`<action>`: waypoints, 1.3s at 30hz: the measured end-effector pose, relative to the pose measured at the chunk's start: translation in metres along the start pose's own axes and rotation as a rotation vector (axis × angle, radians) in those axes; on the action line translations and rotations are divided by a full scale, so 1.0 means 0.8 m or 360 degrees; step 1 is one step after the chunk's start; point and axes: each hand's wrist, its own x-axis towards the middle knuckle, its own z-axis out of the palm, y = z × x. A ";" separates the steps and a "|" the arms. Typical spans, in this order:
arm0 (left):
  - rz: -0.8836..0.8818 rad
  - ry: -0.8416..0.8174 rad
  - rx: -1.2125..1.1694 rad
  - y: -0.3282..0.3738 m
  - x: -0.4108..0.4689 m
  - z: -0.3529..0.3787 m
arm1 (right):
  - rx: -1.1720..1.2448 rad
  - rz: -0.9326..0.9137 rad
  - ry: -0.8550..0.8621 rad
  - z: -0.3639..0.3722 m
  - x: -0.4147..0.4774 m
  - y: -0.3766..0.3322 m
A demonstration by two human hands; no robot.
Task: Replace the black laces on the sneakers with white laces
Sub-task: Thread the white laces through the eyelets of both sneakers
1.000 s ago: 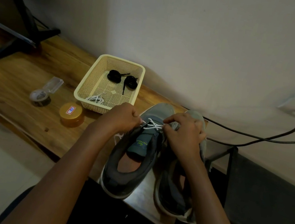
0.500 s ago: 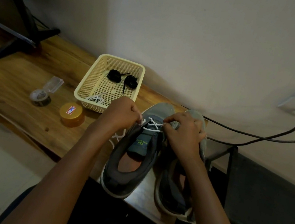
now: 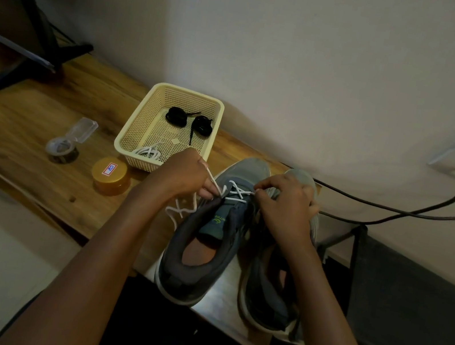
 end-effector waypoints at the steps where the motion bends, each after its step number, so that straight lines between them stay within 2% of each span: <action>1: -0.0009 -0.0006 -0.0025 0.000 0.001 -0.001 | -0.0002 -0.0002 -0.0005 0.000 0.000 0.000; 5: 0.0042 0.0070 -0.0005 -0.001 0.001 -0.001 | 0.0005 -0.0005 -0.0030 0.000 0.000 0.000; 8: 0.0230 0.0296 0.0460 -0.012 0.006 0.003 | -0.0001 -0.0006 -0.0016 0.000 0.000 -0.001; 10: 0.0272 0.0371 0.0617 -0.016 0.008 0.008 | 0.0005 -0.0002 -0.0015 0.000 0.000 -0.002; 15: 0.0180 0.0273 0.0852 -0.016 0.007 0.023 | -0.0016 -0.0031 -0.0022 0.002 0.000 -0.002; 18: 0.0158 0.0289 0.0862 -0.016 0.009 0.027 | -0.0011 -0.0039 -0.0023 0.002 -0.001 -0.002; 21: 0.0152 0.0237 0.0629 -0.015 0.010 0.027 | 0.0024 -0.0059 -0.0025 0.002 0.001 -0.002; 24: 0.0175 0.0208 0.0134 -0.003 0.002 0.026 | -0.0001 -0.0041 -0.0007 0.000 0.002 0.000; 26: 0.0310 0.0223 -0.0088 0.011 -0.006 0.021 | 0.0050 -0.0044 -0.0010 0.002 0.004 -0.001; 30: 0.0635 0.0188 -0.0314 0.036 -0.018 0.018 | 0.0567 -0.0236 0.0117 -0.007 0.005 -0.020; 33: 0.0683 0.0133 -0.0399 0.045 -0.023 0.025 | 0.1094 -0.0349 -0.0007 -0.023 0.002 -0.042; 36: 0.0735 0.0153 -0.0561 0.054 -0.030 0.025 | 0.1073 -0.0379 0.0115 -0.026 0.006 -0.045; 39: 0.0794 0.0191 -0.1018 0.059 -0.031 0.010 | 0.0878 -0.0222 0.0205 -0.018 0.013 -0.035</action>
